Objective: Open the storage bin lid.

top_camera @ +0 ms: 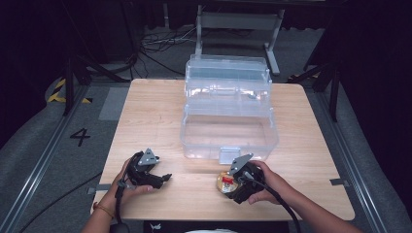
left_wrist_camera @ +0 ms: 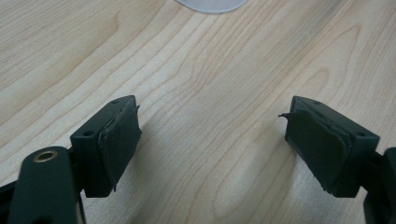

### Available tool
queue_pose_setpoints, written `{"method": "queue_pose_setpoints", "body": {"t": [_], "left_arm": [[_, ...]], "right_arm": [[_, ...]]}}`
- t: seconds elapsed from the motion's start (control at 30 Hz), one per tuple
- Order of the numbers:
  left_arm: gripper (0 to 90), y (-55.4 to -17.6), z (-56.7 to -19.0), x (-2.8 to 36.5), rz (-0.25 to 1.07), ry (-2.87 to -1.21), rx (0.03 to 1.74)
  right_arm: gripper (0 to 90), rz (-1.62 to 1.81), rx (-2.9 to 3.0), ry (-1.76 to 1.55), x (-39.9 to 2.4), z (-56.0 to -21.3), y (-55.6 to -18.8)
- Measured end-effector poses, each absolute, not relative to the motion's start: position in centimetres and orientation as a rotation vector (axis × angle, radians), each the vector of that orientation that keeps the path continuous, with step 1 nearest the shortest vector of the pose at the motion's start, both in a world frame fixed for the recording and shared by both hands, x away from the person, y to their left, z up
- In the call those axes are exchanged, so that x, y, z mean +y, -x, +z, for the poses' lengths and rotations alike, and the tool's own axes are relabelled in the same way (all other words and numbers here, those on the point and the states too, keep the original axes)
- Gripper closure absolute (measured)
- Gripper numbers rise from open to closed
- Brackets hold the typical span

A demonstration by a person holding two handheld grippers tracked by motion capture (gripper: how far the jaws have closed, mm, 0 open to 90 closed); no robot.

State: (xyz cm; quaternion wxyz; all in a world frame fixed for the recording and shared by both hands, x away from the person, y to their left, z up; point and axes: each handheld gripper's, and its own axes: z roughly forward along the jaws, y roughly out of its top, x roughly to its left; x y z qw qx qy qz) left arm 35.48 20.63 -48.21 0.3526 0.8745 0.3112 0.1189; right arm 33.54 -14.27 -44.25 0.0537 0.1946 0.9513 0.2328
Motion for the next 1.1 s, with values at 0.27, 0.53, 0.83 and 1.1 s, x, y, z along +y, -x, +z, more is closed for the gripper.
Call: {"method": "queue_pose_setpoints", "body": {"t": [0.27, 0.53, 0.83, 1.1], "left_arm": [[18.3, -35.5, -48.2, 20.6, 0.307, -2.262, 0.805], [17.9, -35.4, -48.2, 20.6, 0.313, -2.262, 0.81], [17.8, -35.4, -48.2, 20.6, 0.315, -2.261, 0.812], [17.8, -35.4, -48.2, 20.6, 0.314, -2.262, 0.812]], "right_arm": [[19.5, 0.646, 2.88, -0.623, -12.9, -45.1, -34.0], [19.9, 0.58, 2.87, -0.547, -11.9, -45.4, -34.0], [20.0, 0.591, 2.888, -0.539, -11.7, -45.6, -34.2], [20.4, 0.561, 2.945, -0.409, -12.1, -45.4, -34.1]]}}
